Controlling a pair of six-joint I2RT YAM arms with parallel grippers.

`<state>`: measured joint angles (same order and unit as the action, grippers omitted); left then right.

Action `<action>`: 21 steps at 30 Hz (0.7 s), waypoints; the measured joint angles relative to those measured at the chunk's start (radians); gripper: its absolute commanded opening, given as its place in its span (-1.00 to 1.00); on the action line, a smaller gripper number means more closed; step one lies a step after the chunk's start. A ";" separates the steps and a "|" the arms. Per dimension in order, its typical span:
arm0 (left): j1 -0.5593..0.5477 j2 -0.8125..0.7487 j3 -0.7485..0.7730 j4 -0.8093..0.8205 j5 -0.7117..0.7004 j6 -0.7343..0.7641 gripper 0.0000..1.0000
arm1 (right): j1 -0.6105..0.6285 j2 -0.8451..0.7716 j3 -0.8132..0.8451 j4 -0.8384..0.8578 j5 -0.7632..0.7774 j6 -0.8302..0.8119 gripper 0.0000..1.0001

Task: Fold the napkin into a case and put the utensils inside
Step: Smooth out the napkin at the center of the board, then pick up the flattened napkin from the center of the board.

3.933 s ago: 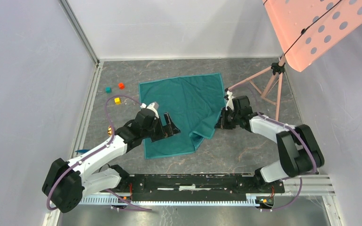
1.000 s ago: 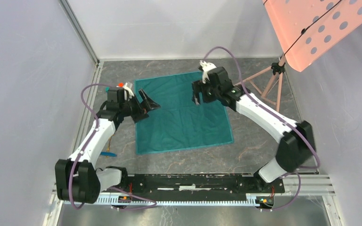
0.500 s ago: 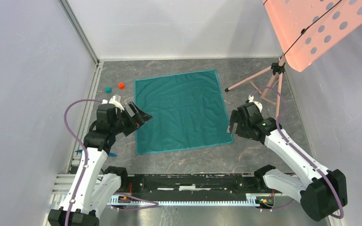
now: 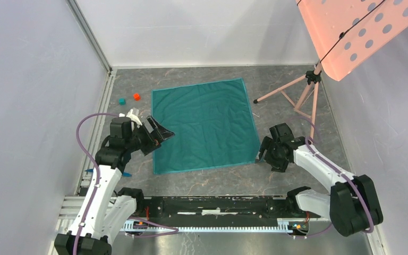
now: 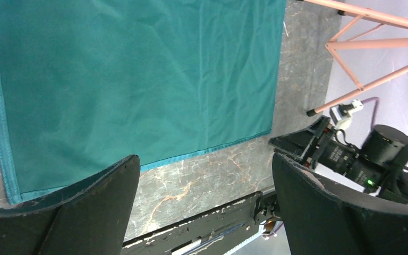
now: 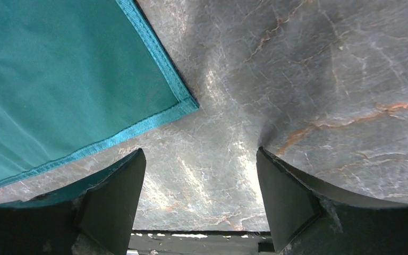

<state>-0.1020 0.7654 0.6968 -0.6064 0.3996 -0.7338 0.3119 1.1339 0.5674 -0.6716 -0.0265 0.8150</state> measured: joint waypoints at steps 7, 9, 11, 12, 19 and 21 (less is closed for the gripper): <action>0.000 0.000 0.000 0.033 0.056 -0.004 1.00 | 0.000 0.130 0.051 0.010 0.003 0.023 0.55; 0.000 0.000 0.000 0.036 0.058 -0.004 1.00 | 0.002 0.163 0.074 0.002 0.016 0.025 0.52; 0.000 0.000 -0.001 0.038 0.058 -0.004 1.00 | 0.002 0.193 0.098 -0.003 0.032 0.026 0.49; 0.000 0.000 -0.003 0.042 0.061 -0.004 1.00 | 0.002 0.204 0.107 -0.007 0.039 0.026 0.48; 0.000 0.028 -0.024 0.066 0.084 -0.004 1.00 | 0.013 0.317 0.191 -0.054 0.081 0.042 0.43; 0.000 0.030 -0.028 0.074 0.086 -0.004 1.00 | 0.023 0.346 0.215 -0.077 0.092 0.050 0.43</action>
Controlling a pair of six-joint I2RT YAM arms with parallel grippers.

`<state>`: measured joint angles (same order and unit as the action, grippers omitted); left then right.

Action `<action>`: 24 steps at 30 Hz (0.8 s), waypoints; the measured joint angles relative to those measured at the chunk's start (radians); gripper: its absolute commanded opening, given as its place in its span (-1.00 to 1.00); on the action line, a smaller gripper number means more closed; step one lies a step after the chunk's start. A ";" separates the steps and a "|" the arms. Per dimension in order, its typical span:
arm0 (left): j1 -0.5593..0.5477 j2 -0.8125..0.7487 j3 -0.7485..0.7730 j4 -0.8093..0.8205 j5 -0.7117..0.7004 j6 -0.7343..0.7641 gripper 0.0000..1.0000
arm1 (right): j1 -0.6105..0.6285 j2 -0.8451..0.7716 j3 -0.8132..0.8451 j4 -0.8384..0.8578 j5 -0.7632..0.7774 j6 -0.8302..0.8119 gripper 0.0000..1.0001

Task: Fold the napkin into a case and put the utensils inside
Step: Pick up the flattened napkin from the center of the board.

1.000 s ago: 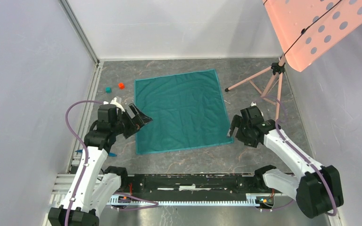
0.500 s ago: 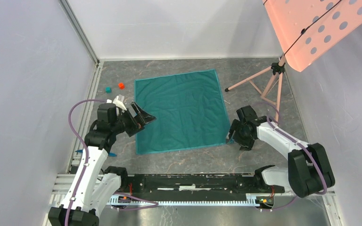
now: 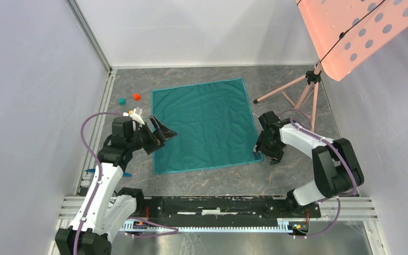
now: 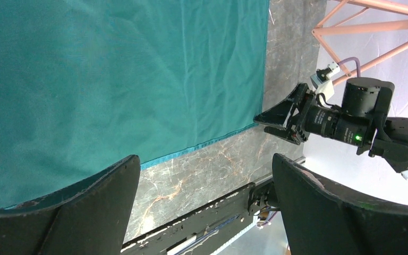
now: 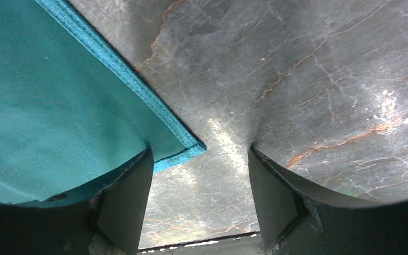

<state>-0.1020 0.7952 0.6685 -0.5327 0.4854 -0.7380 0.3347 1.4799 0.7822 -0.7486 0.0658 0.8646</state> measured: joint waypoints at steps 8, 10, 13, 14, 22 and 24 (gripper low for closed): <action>0.000 0.000 -0.005 0.018 0.021 0.000 1.00 | 0.052 0.094 0.084 -0.053 0.028 0.047 0.15; 0.000 0.001 -0.005 0.016 0.024 0.000 1.00 | 0.053 0.094 0.083 -0.050 0.027 0.056 0.11; 0.000 0.001 -0.004 0.006 0.024 0.000 1.00 | 0.053 0.088 0.071 -0.032 0.019 0.070 -0.02; 0.000 0.001 -0.004 0.003 0.025 0.001 1.00 | 0.053 0.081 0.063 -0.027 0.019 0.073 -0.05; -0.001 0.012 -0.003 -0.044 -0.005 0.002 1.00 | 0.051 0.045 0.030 -0.011 0.042 0.074 -0.66; -0.007 0.011 0.000 -0.084 -0.051 0.002 1.00 | 0.051 0.045 0.030 -0.006 0.042 0.069 -0.90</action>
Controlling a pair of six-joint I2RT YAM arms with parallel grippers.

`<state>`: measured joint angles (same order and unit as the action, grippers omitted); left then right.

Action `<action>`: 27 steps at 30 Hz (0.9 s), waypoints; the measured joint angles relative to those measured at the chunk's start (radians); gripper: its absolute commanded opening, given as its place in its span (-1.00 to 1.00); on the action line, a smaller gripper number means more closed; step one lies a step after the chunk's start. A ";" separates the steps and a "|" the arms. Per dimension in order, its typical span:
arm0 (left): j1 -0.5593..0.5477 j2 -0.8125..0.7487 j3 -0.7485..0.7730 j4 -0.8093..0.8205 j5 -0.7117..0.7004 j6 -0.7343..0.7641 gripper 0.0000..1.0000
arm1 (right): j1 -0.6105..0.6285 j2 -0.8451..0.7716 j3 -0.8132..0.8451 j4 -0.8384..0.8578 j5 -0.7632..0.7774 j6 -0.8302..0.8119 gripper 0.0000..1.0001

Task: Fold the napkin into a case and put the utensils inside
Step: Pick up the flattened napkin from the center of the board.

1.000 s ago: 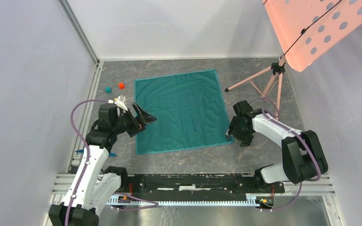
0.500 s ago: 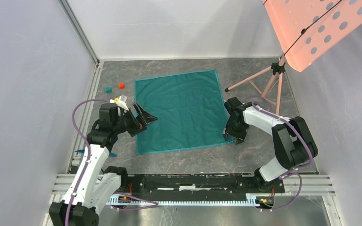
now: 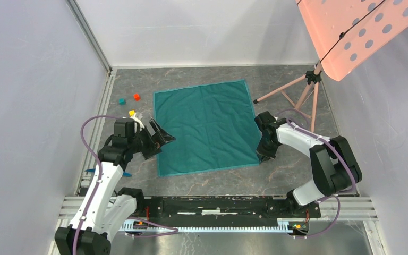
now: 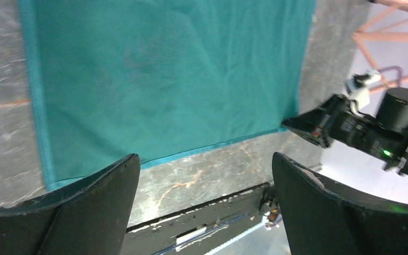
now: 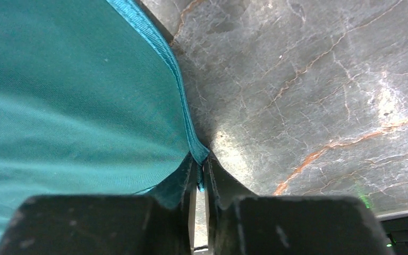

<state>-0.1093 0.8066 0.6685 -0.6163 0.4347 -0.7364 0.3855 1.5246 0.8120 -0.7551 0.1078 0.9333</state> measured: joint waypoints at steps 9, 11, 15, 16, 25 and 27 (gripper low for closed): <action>-0.252 0.068 0.016 -0.245 -0.368 -0.162 0.99 | 0.001 -0.052 -0.043 0.047 0.002 -0.005 -1.00; -0.341 0.105 0.020 -0.299 -0.441 -0.234 0.89 | 0.002 -0.066 -0.056 0.063 0.005 -0.005 -1.00; -0.409 0.212 0.027 -0.374 -0.528 -0.380 0.77 | 0.002 -0.123 -0.108 0.130 0.013 0.002 -1.00; -0.410 0.249 0.030 -0.389 -0.544 -0.413 0.73 | 0.002 -0.133 -0.118 0.143 0.016 0.004 -1.00; -0.410 0.404 0.054 -0.434 -0.602 -0.627 -0.01 | 0.002 -0.172 -0.174 0.281 0.021 0.001 -1.00; -0.409 0.409 0.059 -0.433 -0.615 -0.650 -0.03 | 0.002 -0.168 -0.174 0.299 0.018 -0.003 -1.00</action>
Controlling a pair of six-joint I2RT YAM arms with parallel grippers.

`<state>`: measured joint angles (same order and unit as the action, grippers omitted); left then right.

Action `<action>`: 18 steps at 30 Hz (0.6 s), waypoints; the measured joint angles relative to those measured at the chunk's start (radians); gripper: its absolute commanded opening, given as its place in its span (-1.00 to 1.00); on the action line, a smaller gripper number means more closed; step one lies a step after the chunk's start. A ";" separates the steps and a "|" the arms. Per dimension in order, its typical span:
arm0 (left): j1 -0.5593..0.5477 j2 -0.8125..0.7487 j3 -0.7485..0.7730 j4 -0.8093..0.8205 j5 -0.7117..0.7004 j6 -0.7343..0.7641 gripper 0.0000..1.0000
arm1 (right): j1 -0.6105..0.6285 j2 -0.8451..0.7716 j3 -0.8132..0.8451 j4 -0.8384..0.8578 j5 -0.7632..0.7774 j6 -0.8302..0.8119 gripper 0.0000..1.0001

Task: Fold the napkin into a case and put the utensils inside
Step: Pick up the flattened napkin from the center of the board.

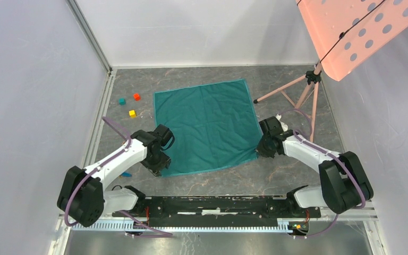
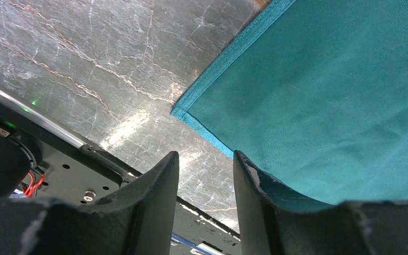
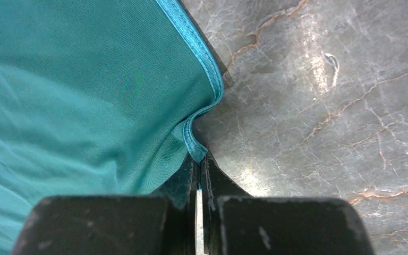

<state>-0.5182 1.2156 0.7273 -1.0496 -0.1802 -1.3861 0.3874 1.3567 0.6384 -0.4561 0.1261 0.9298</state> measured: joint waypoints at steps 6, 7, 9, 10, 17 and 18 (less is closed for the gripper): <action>0.022 0.002 -0.011 0.009 -0.001 -0.006 0.03 | 0.000 0.010 0.000 0.031 -0.009 -0.013 -1.00; 0.025 0.002 -0.020 0.013 -0.001 -0.008 0.04 | 0.000 0.012 0.001 0.034 -0.011 -0.014 -1.00; 0.032 0.002 -0.047 0.026 0.000 -0.008 0.04 | 0.000 0.015 0.003 0.037 -0.014 -0.016 -1.00; 0.035 0.003 -0.058 0.030 0.000 -0.008 0.03 | 0.000 0.017 0.005 0.036 -0.014 -0.018 -1.00; 0.063 0.032 -0.081 0.081 0.008 -0.007 0.02 | 0.000 0.020 0.008 0.037 -0.013 -0.019 -1.00; 0.067 0.037 -0.081 0.092 0.007 -0.006 0.02 | 0.000 0.020 0.008 0.036 -0.013 -0.019 -1.00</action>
<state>-0.4515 1.2522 0.6460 -0.9581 -0.1730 -1.3922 0.3874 1.3766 0.6468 -0.4198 0.1127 0.9112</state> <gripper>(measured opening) 0.513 0.014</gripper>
